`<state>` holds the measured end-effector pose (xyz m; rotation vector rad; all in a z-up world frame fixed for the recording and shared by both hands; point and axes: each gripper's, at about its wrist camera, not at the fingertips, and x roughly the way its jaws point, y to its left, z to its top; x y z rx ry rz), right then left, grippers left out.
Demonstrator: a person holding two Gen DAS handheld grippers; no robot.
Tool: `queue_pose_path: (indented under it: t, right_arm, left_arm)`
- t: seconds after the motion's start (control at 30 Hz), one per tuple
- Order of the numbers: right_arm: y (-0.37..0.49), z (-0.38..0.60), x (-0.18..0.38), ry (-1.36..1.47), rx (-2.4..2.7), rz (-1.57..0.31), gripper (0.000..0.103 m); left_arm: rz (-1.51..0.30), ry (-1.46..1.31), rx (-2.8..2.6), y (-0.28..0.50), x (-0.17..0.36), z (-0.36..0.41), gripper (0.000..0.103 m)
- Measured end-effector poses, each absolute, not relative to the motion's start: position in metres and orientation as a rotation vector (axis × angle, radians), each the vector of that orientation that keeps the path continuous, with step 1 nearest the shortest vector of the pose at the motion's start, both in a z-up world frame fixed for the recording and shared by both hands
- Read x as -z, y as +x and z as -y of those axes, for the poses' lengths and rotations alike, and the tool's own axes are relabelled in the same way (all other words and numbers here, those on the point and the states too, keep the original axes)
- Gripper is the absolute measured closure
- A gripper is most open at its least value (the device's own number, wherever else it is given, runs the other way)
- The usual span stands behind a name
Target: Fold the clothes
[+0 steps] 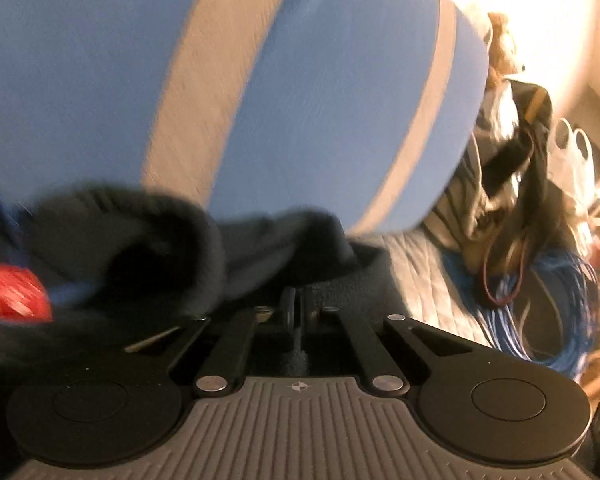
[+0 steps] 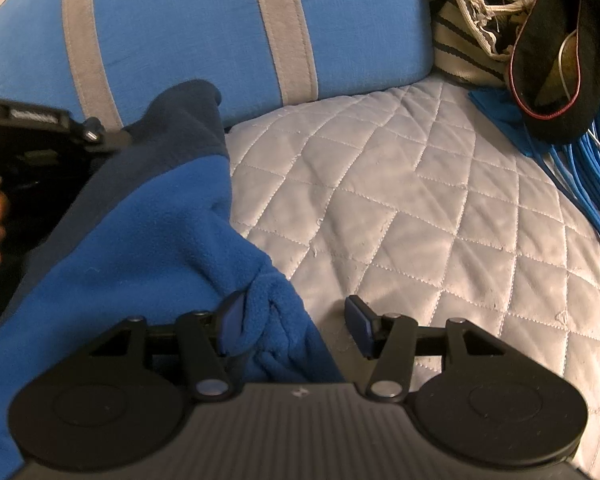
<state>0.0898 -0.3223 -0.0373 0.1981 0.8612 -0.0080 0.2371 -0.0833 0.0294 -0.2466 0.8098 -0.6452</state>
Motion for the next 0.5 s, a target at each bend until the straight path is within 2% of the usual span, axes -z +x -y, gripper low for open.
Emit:
queue_pose_path:
  t: [0.17,0.5]
  right_arm:
    - [0.090,0.322,0.038,0.195,0.010,-0.861,0.035]
    - [0.090,0.321,0.039,0.186,0.011,-0.860,0.035]
  left_arm:
    - [-0.775,-0.074,0.616,0.224,-0.060,0.082,0.101]
    - [-0.780,0.443,0.429,0.194,-0.049,0.136,0.100]
